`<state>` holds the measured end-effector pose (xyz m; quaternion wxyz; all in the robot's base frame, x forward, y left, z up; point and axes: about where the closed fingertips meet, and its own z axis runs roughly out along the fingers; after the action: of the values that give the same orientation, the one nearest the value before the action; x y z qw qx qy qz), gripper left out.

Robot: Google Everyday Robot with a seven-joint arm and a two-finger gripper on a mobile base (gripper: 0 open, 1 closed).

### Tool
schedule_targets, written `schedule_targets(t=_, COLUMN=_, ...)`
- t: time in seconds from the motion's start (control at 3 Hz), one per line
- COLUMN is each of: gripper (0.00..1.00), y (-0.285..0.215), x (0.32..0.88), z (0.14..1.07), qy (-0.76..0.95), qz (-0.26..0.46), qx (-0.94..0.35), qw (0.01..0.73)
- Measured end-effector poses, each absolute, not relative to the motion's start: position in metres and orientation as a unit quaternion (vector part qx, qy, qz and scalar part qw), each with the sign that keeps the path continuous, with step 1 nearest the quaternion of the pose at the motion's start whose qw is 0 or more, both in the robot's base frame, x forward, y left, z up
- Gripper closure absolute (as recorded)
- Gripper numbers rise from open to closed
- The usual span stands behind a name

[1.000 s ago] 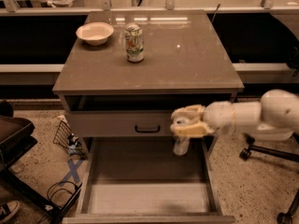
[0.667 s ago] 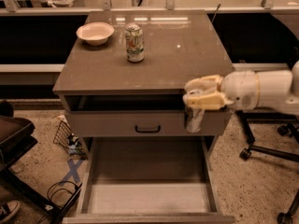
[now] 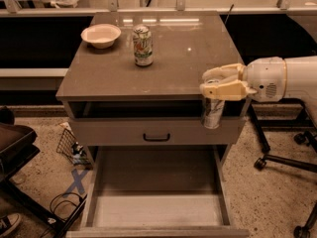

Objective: Pick redbull can from middle drawer and place on counter

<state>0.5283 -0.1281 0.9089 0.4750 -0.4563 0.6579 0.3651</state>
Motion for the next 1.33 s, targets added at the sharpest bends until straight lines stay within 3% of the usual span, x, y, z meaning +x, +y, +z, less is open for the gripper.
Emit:
schedule_targets(t=0.67, gripper=1.0, y=-0.133, x=0.576, z=0.979, qy=0.647, qz=0.363, qx=-0.434, qw=0.512)
schedule_targets(t=1.33, gripper=1.0, y=-0.136, x=0.669, z=0.994, qy=0.63, qz=0.379, qx=-0.425, qw=0.528)
